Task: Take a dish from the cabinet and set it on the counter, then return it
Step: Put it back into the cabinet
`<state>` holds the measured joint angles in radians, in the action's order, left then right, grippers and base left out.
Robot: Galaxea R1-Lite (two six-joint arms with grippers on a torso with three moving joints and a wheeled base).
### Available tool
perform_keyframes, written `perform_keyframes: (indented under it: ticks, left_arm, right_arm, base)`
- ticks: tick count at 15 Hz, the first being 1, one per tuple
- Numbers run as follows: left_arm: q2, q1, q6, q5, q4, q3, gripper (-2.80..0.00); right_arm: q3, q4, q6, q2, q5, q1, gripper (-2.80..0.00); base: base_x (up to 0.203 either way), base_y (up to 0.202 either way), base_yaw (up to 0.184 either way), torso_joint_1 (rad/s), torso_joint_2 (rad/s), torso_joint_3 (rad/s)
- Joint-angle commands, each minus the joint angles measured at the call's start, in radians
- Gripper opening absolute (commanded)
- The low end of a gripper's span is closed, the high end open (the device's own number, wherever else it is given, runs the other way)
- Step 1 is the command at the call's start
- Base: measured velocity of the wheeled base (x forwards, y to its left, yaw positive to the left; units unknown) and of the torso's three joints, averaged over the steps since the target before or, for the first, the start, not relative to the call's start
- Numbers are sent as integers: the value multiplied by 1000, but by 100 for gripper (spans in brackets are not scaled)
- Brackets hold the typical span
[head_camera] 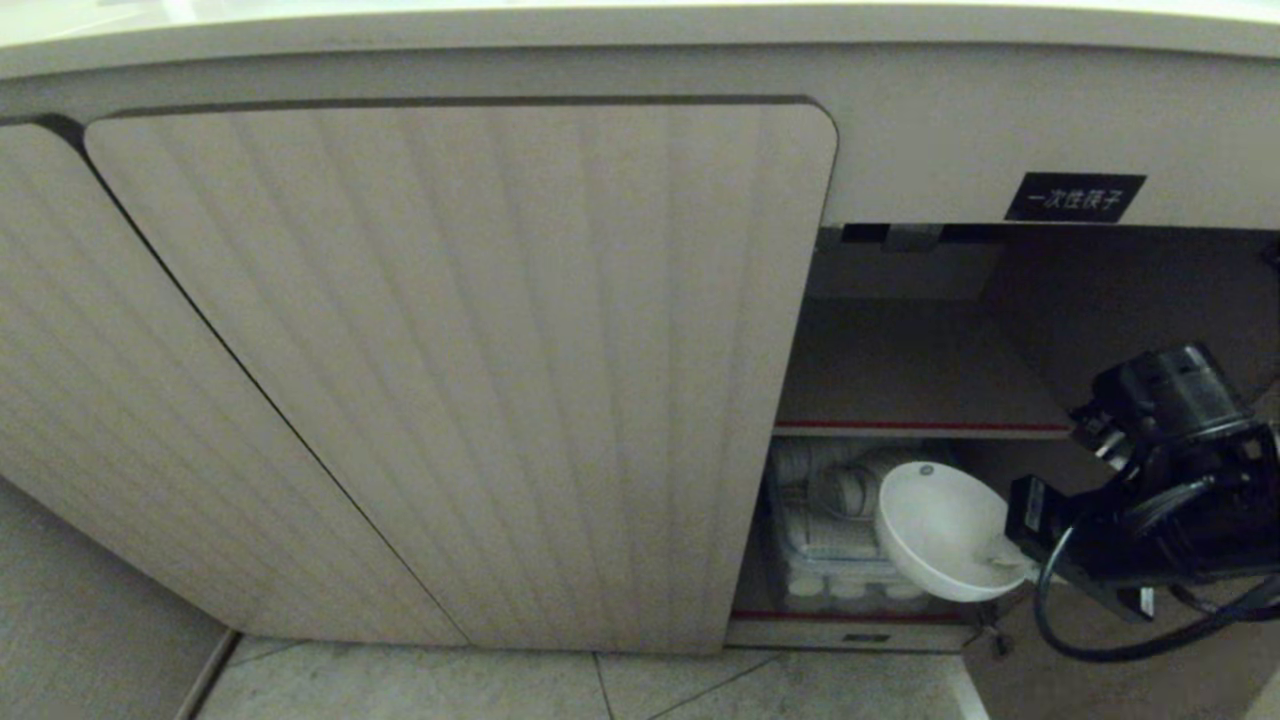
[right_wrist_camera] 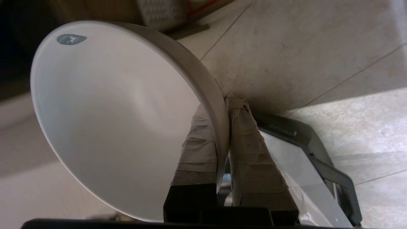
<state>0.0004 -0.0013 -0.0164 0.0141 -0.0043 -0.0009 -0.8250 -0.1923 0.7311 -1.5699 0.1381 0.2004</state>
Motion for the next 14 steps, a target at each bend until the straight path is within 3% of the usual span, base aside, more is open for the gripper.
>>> perform_keyframes:
  ticks: [1, 14]
  left_arm:
    - [0, 0, 0, 0, 0, 0, -280]
    - [0, 0, 0, 0, 0, -1, -280]
  right_arm:
    - [-8, -1, 8, -23, -26, 1, -280]
    - [-91, 45, 88, -111, -149, 1, -280]
  base:
    - [0, 0, 0, 0, 0, 0]
    - [0, 0, 0, 0, 0, 0]
